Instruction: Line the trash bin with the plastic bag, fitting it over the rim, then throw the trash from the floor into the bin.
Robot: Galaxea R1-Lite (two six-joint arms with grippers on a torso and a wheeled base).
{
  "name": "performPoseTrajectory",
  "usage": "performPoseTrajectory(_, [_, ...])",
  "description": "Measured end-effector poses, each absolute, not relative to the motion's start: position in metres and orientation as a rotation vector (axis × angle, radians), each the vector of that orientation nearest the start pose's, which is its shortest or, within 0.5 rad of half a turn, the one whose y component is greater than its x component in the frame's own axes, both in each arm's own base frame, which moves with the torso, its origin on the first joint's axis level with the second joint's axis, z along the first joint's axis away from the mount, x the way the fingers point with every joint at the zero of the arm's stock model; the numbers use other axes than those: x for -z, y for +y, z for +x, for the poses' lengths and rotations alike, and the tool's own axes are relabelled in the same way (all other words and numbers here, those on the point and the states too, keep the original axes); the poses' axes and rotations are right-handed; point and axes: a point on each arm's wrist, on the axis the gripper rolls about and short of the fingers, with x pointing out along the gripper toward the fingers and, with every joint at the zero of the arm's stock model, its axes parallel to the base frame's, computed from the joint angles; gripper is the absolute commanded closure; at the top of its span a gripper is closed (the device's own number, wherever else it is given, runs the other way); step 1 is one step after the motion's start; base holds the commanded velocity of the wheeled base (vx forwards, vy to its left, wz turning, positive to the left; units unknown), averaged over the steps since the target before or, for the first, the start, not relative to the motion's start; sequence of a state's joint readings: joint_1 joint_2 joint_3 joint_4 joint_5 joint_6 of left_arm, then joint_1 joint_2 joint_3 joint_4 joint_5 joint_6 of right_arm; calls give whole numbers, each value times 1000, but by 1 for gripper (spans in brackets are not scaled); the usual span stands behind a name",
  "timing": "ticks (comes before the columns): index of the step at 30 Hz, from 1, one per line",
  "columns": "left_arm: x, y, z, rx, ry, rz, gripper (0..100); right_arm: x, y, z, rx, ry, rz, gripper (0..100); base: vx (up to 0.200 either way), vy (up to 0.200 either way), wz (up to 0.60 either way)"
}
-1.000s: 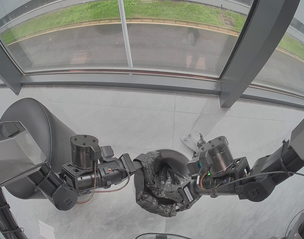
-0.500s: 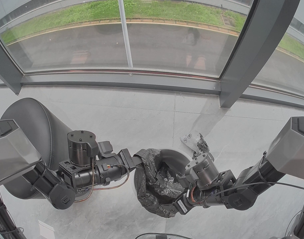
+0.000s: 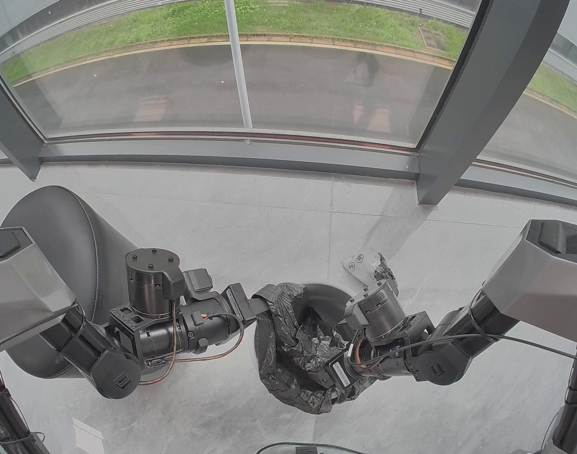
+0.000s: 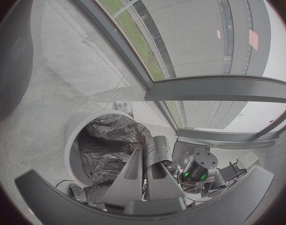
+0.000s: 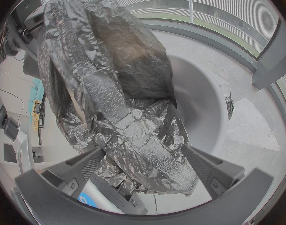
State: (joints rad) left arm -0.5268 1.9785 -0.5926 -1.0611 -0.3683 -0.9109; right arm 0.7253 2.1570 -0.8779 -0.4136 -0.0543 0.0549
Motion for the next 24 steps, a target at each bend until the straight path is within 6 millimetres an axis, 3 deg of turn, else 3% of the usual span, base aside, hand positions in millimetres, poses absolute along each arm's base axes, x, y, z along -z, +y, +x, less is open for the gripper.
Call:
performPoseTrajectory(6, [-85, -168, 273, 668, 713, -813, 100, -25, 234, 277, -585, 822, -272, 0, 0, 0, 0])
performPoseTrajectory(7, [-85, -168, 273, 668, 713, -813, 100, -24, 233, 278, -583, 823, -271, 100, 0, 0, 0])
performPoseTrajectory(24, [-83, -167, 270, 665, 721, -810, 100, -29, 223, 279, -555, 782, -243, 100, 0, 0, 0])
